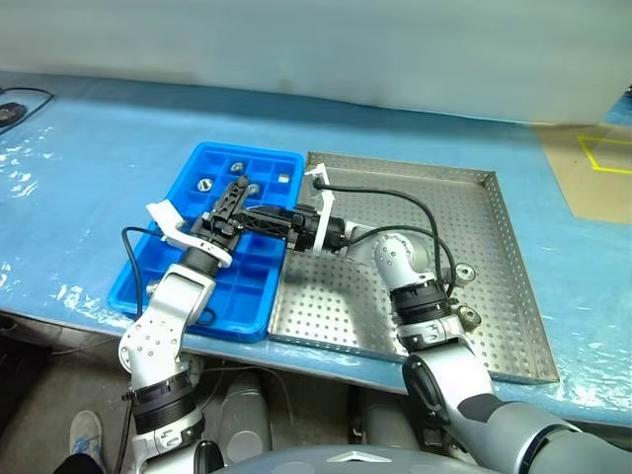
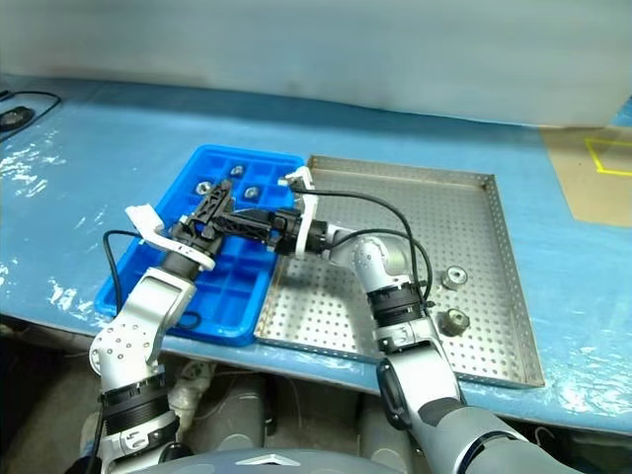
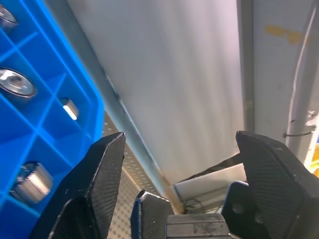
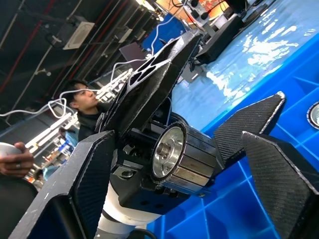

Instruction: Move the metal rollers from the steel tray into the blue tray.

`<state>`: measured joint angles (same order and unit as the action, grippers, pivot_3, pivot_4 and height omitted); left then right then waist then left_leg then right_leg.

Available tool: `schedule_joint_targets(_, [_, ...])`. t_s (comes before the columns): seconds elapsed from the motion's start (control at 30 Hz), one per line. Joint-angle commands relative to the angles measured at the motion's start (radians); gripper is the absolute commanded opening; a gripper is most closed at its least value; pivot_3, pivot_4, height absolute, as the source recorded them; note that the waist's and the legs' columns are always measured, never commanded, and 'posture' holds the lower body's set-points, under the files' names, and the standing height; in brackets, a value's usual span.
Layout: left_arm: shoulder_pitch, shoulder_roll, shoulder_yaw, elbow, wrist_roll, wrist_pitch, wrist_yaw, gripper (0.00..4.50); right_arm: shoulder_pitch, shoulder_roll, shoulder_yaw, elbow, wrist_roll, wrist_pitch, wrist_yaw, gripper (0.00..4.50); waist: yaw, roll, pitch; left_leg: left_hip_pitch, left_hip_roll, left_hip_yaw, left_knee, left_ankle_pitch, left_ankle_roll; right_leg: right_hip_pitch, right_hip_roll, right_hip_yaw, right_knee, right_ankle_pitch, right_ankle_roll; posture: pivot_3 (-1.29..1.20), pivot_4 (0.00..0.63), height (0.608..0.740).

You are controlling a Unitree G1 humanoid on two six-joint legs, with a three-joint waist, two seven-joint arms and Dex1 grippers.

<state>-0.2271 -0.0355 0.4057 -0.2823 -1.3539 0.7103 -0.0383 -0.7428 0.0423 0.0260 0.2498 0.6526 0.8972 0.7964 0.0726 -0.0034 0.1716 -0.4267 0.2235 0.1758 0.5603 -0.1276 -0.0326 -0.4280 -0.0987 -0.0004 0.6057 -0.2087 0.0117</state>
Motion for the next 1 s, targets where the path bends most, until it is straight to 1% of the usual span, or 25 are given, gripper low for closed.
schedule_joint_targets(0.03, [-0.016, 0.01, -0.025, -0.042, -0.072, -0.009, 0.008, 3.77, -0.011, 0.003, 0.007, -0.011, -0.002, 0.012, -0.028, 3.66, -0.001, 0.0, 0.0, 0.001, 0.0, 0.0, -0.001, 0.001, -0.001, 0.0, 0.001, 0.0, 0.0, 0.0, 0.0, -0.01, 0.15, 0.74])
schedule_joint_targets(0.07, [-0.018, 0.011, -0.027, -0.045, -0.084, -0.013, 0.011, 3.77, -0.005, 0.0, 0.021, -0.012, -0.012, 0.006, -0.024, 3.36, -0.002, 0.0, 0.0, 0.001, 0.001, 0.0, -0.001, 0.002, -0.003, 0.0, 0.004, 0.0, 0.0, 0.0, 0.0, -0.01, 0.15, 0.74])
schedule_joint_targets(0.17, [-0.022, 0.012, -0.031, -0.051, -0.12, -0.018, 0.019, 3.77, 0.005, -0.002, 0.042, -0.011, -0.021, 0.0, -0.022, 2.4, -0.001, 0.0, 0.0, 0.002, 0.002, 0.0, -0.003, 0.002, -0.004, 0.0, 0.005, 0.0, 0.0, 0.0, 0.0, -0.01, 0.15, 0.74])
schedule_joint_targets(0.27, [-0.031, 0.004, -0.02, -0.059, -0.171, -0.037, 0.033, 3.77, 0.004, 0.003, 0.037, -0.009, -0.012, -0.001, -0.025, 1.49, 0.0, 0.0, 0.0, 0.002, 0.001, 0.0, -0.003, 0.003, -0.004, 0.0, 0.005, 0.0, 0.0, 0.0, 0.0, -0.01, 0.15, 0.74])
schedule_joint_targets(0.3, [-0.035, 0.001, -0.016, -0.063, -0.196, -0.045, 0.037, 3.77, 0.002, 0.008, 0.03, -0.004, -0.005, 0.001, -0.027, 1.26, -0.001, 0.0, 0.0, 0.002, 0.001, 0.0, -0.003, 0.003, -0.004, 0.0, 0.005, 0.0, 0.0, 0.0, 0.0, -0.01, 0.15, 0.74])
schedule_joint_targets(0.43, [-0.039, 0.01, -0.021, -0.07, -0.23, -0.063, 0.045, 3.77, -0.006, 0.014, 0.021, 0.008, 0.004, 0.0, -0.027, 1.22, 0.0, 0.0, 0.0, 0.003, 0.001, 0.0, -0.003, 0.003, -0.005, 0.0, 0.006, 0.001, 0.001, 0.0, 0.0, 0.0, 0.15, 0.74])
schedule_joint_targets(0.57, [-0.028, 0.008, 0.014, -0.087, -0.227, -0.135, 0.063, 3.77, -0.032, 0.044, -0.033, 0.048, 0.02, -0.03, -0.062, 1.22, -0.001, 0.0, 0.0, 0.004, 0.001, 0.0, -0.003, 0.003, -0.005, 0.001, 0.006, 0.001, 0.001, 0.0, 0.0, 0.02, 0.15, 0.74])
schedule_joint_targets(0.6, [-0.028, 0.009, 0.027, -0.089, -0.187, -0.175, 0.059, 3.77, -0.038, 0.046, -0.038, 0.057, 0.015, -0.046, -0.065, 1.21, 0.0, 0.0, 0.0, 0.004, 0.002, 0.0, -0.003, 0.003, -0.006, 0.001, 0.006, 0.001, 0.001, 0.0, 0.0, 0.02, 0.15, 0.74])
schedule_joint_targets(0.67, [-0.045, -0.003, 0.119, -0.061, -0.106, -0.334, 0.099, 3.77, -0.048, 0.039, -0.017, 0.084, -0.028, -0.111, -0.057, 1.2, 0.002, 0.0, 0.0, 0.004, 0.002, 0.0, -0.003, 0.003, -0.006, 0.001, 0.006, 0.001, 0.001, 0.0, 0.0, 0.05, 0.15, 0.74])
schedule_joint_targets(0.73, [-0.055, 0.005, 0.175, -0.061, -0.084, -0.422, 0.108, 3.77, -0.061, 0.041, -0.02, 0.109, -0.026, -0.146, -0.049, 1.2, 0.005, -0.001, -0.001, 0.004, 0.002, 0.0, -0.003, 0.003, -0.006, 0.002, 0.006, 0.0, 0.001, 0.0, -0.001, 0.07, 0.15, 0.74])
schedule_joint_targets(0.8, [-0.059, 0.025, 0.19, -0.087, -0.078, -0.46, 0.106, 3.77, -0.079, 0.047, -0.027, 0.133, -0.021, -0.173, -0.042, 1.2, 0.001, -0.005, -0.001, 0.006, 0.003, -0.001, -0.003, 0.004, -0.006, 0.003, 0.006, 0.0, 0.001, 0.0, -0.001, 0.1, 0.15, 0.74])
schedule_joint_targets(1.0, [-0.027, 0.045, 0.206, -0.13, -0.031, -0.549, 0.119, 3.77, -0.135, 0.087, -0.045, 0.222, -0.053, -0.258, -0.034, 1.2, 0.024, -0.005, -0.001, 0.006, 0.006, -0.002, -0.004, 0.005, -0.008, 0.003, 0.008, -0.001, 0.001, 0.0, -0.004, 0.14, 0.15, 0.74])
